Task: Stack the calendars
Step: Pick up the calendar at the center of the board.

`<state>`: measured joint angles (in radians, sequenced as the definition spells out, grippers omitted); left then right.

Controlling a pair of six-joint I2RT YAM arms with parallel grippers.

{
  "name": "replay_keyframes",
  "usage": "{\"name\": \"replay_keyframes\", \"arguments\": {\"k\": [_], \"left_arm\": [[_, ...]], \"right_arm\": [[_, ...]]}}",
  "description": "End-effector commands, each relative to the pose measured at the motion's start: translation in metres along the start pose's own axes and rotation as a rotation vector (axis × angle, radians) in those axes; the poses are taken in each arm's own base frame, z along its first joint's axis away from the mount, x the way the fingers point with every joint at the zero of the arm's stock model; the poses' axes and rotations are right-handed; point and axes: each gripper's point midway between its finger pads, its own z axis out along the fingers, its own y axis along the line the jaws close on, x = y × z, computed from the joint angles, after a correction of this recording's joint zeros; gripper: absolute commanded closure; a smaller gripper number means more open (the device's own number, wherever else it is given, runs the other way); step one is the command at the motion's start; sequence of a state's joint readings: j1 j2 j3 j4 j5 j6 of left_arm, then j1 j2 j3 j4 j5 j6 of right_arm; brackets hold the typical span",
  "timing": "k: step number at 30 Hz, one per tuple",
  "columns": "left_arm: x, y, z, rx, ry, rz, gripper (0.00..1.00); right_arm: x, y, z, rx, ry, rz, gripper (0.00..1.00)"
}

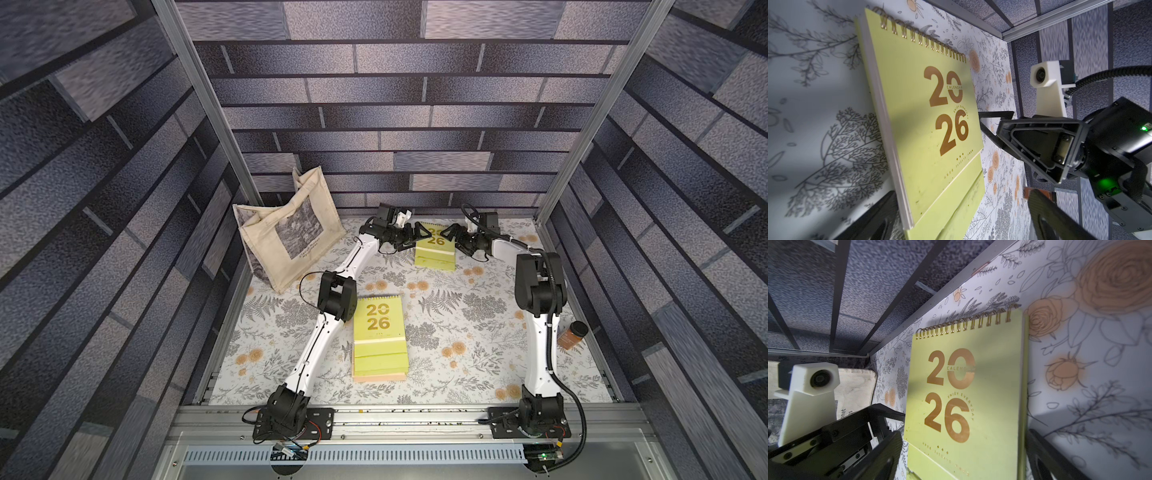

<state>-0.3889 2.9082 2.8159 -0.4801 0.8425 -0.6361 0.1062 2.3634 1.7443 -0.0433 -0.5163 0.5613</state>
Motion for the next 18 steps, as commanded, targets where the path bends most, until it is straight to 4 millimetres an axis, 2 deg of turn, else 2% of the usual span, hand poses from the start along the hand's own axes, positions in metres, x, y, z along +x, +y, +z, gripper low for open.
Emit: {"name": "replay_keyframes", "arguments": {"k": [1,12,18], "left_arm": [[-0.0069,-0.1062,-0.0185,0.190,0.006,0.150,0.00],[-0.0047,-0.1141,-0.0147,0.218,0.012,0.142,0.00],[-0.0004,-0.1062,-0.0100,0.208,0.026,0.125,0.00]], "right_arm": [[0.0713,-0.0306,0.0259,0.053,0.191,0.119,0.06],[0.0761,-0.0317,0.0225,0.051,0.195,0.123,0.06],[0.0778,-0.0323,0.0220,0.051,0.197,0.126,0.06]]}}
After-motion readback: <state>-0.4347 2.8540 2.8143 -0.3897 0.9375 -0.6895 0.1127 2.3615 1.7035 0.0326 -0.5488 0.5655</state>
